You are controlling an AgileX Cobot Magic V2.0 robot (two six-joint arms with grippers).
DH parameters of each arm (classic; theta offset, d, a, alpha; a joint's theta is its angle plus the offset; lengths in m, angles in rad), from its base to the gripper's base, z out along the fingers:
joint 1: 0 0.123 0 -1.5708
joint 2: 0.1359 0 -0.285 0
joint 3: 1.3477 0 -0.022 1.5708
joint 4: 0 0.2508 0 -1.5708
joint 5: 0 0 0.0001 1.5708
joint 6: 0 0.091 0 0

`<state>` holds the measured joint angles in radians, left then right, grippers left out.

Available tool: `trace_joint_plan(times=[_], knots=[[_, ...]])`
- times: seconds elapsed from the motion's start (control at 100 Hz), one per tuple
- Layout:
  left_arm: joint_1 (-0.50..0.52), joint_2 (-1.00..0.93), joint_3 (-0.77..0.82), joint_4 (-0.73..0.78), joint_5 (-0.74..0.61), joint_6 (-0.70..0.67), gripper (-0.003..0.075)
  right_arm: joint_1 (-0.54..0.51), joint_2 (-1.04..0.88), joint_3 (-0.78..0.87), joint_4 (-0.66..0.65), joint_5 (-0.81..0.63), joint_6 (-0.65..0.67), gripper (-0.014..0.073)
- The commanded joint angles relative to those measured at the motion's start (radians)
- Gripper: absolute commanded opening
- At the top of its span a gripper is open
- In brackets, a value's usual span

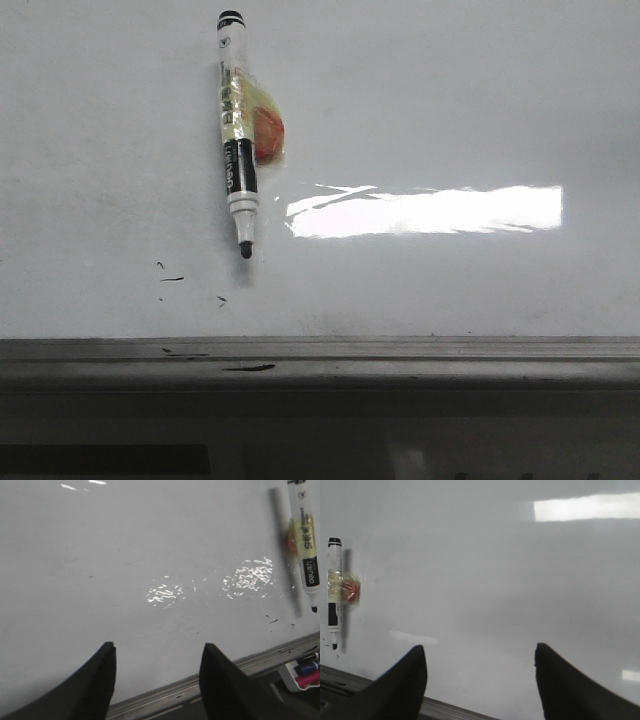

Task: Write number 7 on whiteboard

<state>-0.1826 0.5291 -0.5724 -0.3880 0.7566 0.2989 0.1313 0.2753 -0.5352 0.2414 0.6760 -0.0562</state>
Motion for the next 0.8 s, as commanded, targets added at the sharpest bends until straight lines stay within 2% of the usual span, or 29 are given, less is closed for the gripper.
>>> trace_joint_plan(times=[0.0, 0.08, 0.34, 0.48, 0.63, 0.79], knots=[[-0.052, 0.081, -0.051, -0.138, -0.079, 0.07, 0.0359, 0.001, 0.023, -0.035, 0.002, -0.078, -0.017, 0.0426], [-0.127, 0.134, -0.051, -0.269, -0.133, 0.129, 0.0359, 0.001, 0.023, -0.035, 0.002, -0.078, -0.017, 0.0426], [-0.4, 0.31, -0.051, -0.486, -0.386, 0.129, 0.0358, 0.001, 0.023, -0.035, 0.002, -0.078, -0.017, 0.0426], [-0.532, 0.412, -0.051, -0.515, -0.526, 0.129, 0.0358, 0.001, 0.023, -0.035, 0.002, -0.078, -0.017, 0.0426], [-0.605, 0.504, -0.051, -0.591, -0.618, 0.129, 0.0358, 0.001, 0.023, -0.033, 0.002, -0.078, -0.017, 0.0426], [-0.618, 0.584, -0.051, -0.687, -0.687, 0.129, 0.0358, 0.001, 0.023, -0.033, 0.002, -0.074, -0.017, 0.0426]])
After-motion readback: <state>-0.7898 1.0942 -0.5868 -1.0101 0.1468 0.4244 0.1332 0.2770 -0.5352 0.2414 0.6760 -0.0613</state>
